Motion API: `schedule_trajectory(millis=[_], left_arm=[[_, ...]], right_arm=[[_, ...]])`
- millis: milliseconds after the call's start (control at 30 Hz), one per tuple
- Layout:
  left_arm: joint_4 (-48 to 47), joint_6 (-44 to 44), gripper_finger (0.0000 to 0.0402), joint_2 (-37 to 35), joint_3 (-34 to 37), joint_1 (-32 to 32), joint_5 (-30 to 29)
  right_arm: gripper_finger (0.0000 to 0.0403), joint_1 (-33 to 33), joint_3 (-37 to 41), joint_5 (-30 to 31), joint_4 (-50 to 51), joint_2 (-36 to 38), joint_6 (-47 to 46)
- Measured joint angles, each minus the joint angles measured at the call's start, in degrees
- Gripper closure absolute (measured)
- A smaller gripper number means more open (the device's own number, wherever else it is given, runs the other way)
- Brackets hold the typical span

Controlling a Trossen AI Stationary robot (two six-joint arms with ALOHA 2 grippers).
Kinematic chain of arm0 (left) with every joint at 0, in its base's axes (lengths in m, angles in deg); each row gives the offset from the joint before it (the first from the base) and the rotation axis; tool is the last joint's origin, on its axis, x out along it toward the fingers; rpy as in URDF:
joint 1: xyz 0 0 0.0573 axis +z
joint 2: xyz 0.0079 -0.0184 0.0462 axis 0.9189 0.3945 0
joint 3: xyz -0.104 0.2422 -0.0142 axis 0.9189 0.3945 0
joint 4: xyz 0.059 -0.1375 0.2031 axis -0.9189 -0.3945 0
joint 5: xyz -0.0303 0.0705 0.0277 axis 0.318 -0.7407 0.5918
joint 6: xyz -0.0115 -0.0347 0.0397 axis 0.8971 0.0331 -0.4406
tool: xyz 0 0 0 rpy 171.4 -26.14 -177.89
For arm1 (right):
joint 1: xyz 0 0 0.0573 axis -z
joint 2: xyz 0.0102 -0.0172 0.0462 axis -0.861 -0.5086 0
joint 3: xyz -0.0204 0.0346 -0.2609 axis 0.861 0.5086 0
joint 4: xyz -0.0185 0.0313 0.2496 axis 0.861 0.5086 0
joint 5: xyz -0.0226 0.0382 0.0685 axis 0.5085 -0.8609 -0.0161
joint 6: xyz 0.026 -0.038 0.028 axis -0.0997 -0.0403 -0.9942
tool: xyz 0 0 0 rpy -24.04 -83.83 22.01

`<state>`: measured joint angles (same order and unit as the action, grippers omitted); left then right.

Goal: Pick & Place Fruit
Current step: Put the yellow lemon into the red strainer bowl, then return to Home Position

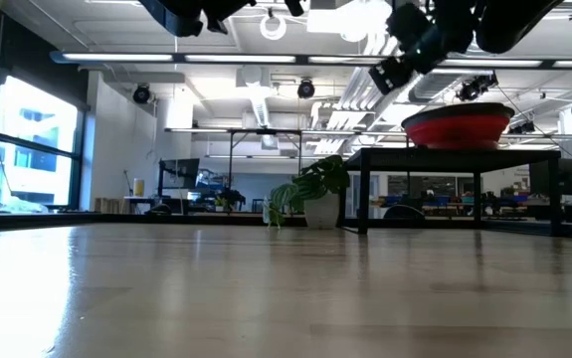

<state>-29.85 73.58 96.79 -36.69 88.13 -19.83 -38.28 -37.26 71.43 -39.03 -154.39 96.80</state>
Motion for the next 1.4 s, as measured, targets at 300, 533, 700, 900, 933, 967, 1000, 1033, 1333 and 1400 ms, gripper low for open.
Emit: schedule_trajectory(millis=[300,533,700,900,933,967,1000,1033,1333,1400], left_arm=[[0.0,0.0,0.0052,0.0,0.0,0.0,0.1],[0.0,0.0,0.0052,0.0,0.0,0.0,0.1],[-0.1,0.0,0.0052,0.0,0.0,0.0,0.1],[-0.1,0.0,0.0052,0.1,0.0,0.0,0.1],[-0.1,0.0,0.0052,0.1,0.0,0.0,0.1],[-0.1,0.0,0.0052,0.1,0.0,0.0,0.1],[-0.1,0.0,0.0052,0.1,0.0,0.0,0.1],[-0.1,0.0,0.0052,0.1,0.0,0.0,0.1],[-0.1,0.0,0.0052,0.1,0.0,0.0,0.1],[-0.1,0.0,0.0052,0.1,0.0,0.0,0.1]], right_arm=[[0.0184,5.7,0.0,0.7,17.9,0.0,-17.2],[0.0183,7.8,-0.1,0.2,26.8,0.0,-26.5],[0.0182,7.8,-0.1,0.3,26.3,0.1,-26.3],[0.0164,7.6,-0.1,2.4,25.0,0.3,-25.7],[0.0159,7.6,-0.1,3.5,24.7,0.3,-25.7],[0.0155,7.6,-0.1,4.7,24.5,0.3,-25.7],[0.015,7.6,0.0,5.6,24.5,0.5,-25.7],[0.0146,7.6,0.0,6.4,24.6,0.7,-25.6],[0.0124,4.6,0.0,6.7,24.5,5.9,-23.1],[0.0124,3.6,0.0,6.7,24.6,7.5,-22.6]])
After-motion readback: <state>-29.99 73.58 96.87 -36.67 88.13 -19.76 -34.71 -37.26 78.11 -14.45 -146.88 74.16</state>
